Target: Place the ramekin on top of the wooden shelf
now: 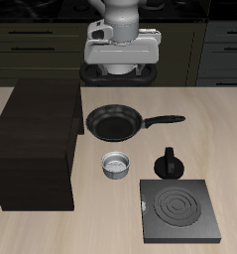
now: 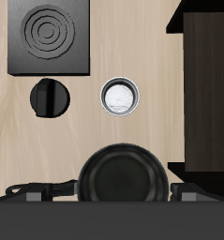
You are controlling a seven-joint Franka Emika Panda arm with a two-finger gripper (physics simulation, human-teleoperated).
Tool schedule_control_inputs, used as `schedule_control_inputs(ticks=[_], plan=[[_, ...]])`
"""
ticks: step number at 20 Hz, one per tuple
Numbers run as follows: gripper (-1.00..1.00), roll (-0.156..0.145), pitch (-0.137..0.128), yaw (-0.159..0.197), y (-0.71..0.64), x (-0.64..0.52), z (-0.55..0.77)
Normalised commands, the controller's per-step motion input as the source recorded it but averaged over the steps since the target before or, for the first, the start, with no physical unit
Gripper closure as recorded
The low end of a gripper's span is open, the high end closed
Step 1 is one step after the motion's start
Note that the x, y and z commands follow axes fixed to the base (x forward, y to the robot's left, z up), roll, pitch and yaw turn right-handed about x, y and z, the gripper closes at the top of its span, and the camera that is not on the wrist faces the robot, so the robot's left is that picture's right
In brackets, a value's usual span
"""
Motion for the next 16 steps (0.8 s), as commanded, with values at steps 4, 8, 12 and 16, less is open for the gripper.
schedule_control_inputs(ticks=[4,8,12,16], plan=[[-1.00,0.010,-0.046,0.025,0.13,0.19,0.06],[-1.00,-0.029,-0.050,-0.003,0.07,0.24,0.09],[-1.00,-0.016,-0.034,-0.013,-0.01,0.32,0.07],[-1.00,-0.022,-0.022,-0.005,-0.04,0.21,0.03]])
